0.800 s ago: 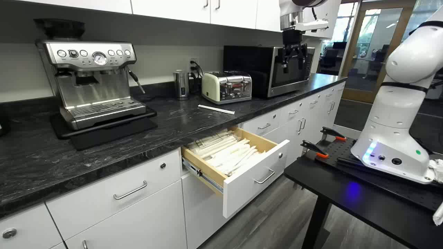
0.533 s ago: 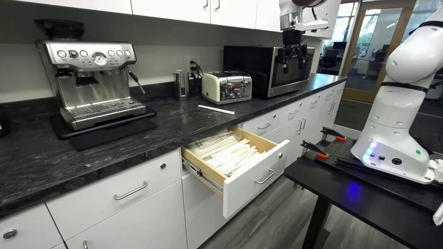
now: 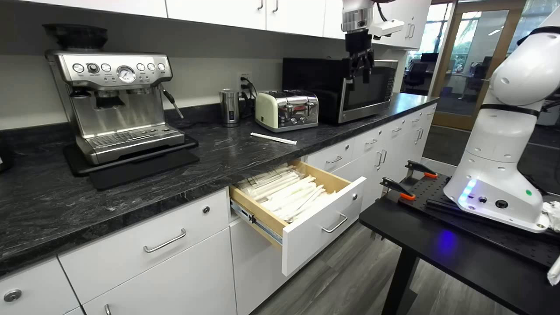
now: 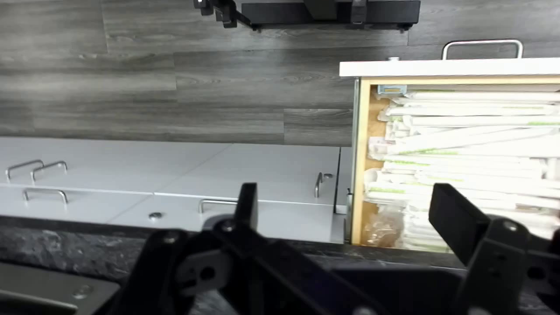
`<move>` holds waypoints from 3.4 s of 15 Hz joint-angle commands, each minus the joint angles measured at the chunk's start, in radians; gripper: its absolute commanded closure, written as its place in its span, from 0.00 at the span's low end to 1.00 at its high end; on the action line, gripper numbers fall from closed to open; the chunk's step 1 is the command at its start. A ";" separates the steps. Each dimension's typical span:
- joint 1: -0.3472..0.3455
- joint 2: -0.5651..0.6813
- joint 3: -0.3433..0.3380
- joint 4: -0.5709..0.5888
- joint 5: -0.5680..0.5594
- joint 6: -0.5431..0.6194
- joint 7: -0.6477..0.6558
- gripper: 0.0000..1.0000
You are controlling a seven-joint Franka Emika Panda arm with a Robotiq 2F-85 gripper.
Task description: Pick up some objects from the open drawer and put them on the table
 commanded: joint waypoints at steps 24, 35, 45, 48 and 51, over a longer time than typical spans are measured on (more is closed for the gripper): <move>0.161 0.430 0.064 0.083 -0.300 0.431 -0.469 0.00; 0.144 0.650 0.074 0.092 -0.281 0.686 -0.936 0.00; 0.124 0.728 0.093 0.085 -0.242 0.749 -1.159 0.00; 0.153 0.765 0.045 0.087 -0.325 0.795 -1.090 0.00; 0.170 0.824 0.005 0.098 -0.404 0.850 -1.030 0.06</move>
